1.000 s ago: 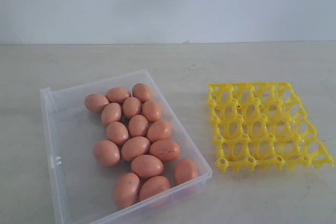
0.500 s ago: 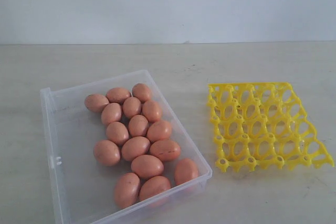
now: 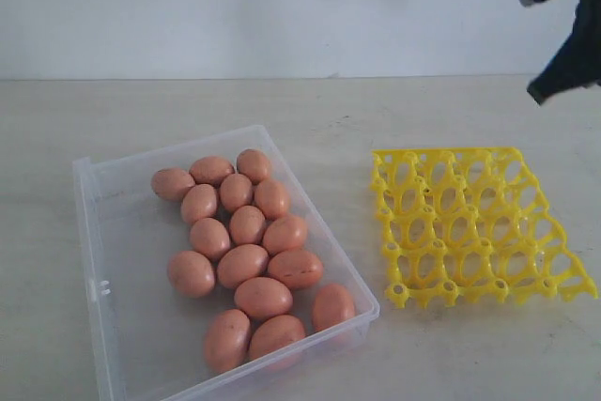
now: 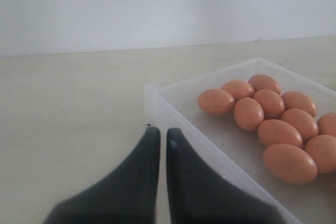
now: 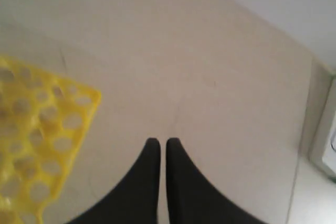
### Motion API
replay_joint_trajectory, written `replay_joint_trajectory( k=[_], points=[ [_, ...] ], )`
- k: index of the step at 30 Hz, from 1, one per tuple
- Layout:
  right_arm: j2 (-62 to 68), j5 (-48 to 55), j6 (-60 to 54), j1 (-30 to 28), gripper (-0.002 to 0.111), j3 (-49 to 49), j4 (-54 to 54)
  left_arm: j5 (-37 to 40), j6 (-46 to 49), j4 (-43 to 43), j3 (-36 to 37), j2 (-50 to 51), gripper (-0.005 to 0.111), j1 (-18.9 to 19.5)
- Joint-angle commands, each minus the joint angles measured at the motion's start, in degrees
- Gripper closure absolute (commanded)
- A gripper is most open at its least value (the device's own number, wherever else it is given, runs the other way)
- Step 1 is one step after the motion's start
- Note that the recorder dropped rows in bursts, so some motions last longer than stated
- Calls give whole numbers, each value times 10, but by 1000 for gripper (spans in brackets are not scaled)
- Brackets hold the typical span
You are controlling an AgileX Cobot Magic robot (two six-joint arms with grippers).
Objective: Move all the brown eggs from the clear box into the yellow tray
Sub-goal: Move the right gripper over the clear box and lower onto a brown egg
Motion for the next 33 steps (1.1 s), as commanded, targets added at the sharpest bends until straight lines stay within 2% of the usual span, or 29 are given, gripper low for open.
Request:
replay_joint_trajectory(
  k=[1, 3, 6, 8, 10, 12, 14, 17, 19, 20, 23, 25, 28, 30, 33],
  points=[
    [9, 147, 63, -2, 108, -11, -17, -5, 0, 1, 2, -1, 103, -3],
    [1, 203, 31, -2, 108, -11, 62, -5, 0, 1, 2, -1, 103, -3],
    [-15, 313, -160, -2, 108, -11, 244, -5, 0, 1, 2, -1, 103, -3],
    [-33, 313, -308, -2, 108, -8, 385, -5, 0, 1, 2, -1, 103, -3],
    [-49, 313, -403, 1, 108, -10, 500, -5, 0, 1, 2, -1, 103, -3],
    [-62, 313, -477, 8, 108, -12, 603, -5, 0, 1, 2, -1, 103, -3],
    [-69, 313, -531, 28, 108, -12, 660, -5, 0, 1, 2, -1, 103, -3],
    [-58, 232, -503, 91, 108, -29, 623, -5, 0, 1, 2, -1, 103, -3],
    [-31, 239, -458, 139, 108, -57, 552, -5, 0, 1, 2, -1, 103, -3],
    [14, 257, -412, 191, 108, -92, 479, -5, 0, 1, 2, -1, 103, -3],
    [100, 257, -451, 270, 108, -153, 443, -5, 0, 1, 2, -1, 103, -3],
    [144, 257, -504, 316, 99, -182, 444, -5, 0, 1, 2, -1, 103, -3],
    [189, 197, -484, 359, 64, -189, 446, -5, 0, 1, 2, -1, 103, -3],
    [200, 153, -438, 375, 55, -189, 447, -5, 0, 1, 2, -1, 103, -3],
    [209, 78, -424, 403, 53, -189, 447, -5, 0, 1, 2, -1, 103, -3]
  ],
)
